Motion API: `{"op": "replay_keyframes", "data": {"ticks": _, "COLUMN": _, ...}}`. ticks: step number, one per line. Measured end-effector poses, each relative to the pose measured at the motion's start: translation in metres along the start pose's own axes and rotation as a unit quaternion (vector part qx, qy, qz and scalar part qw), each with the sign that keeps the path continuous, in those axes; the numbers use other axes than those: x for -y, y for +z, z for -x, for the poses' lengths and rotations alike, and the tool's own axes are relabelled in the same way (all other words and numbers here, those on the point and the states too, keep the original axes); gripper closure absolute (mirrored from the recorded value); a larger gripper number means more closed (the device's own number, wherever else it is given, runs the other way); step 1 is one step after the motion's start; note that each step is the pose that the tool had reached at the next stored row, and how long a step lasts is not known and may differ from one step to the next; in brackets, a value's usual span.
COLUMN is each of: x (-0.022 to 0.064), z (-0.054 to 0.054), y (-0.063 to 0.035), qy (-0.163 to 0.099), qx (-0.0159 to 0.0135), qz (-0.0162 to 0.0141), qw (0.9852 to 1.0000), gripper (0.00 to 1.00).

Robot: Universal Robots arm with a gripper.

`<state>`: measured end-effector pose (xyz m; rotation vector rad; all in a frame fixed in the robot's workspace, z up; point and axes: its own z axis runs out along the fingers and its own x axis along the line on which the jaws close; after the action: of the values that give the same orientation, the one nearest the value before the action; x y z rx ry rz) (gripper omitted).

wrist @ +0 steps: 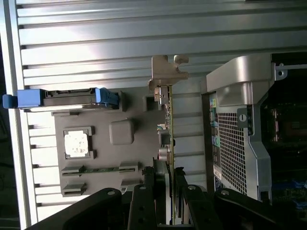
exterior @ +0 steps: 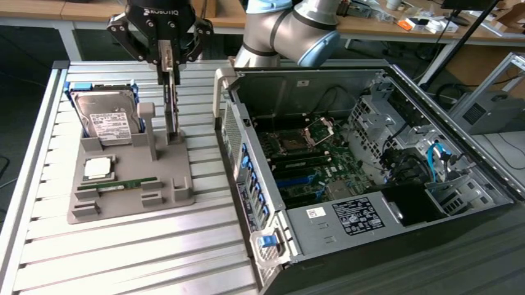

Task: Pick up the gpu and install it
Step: 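Pick up the gpu and move the gpu toward the slot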

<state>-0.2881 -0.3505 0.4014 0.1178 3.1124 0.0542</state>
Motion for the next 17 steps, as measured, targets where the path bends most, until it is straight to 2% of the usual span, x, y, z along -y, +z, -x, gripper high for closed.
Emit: {"op": "replay_keyframes", "data": {"ticks": 17, "x": -0.0003, "z": 0.0002, "y": -0.0091, "qy": 0.000, "qx": 0.0000, "qz": 0.0010, "qw": 1.0000, "gripper": 0.73}}
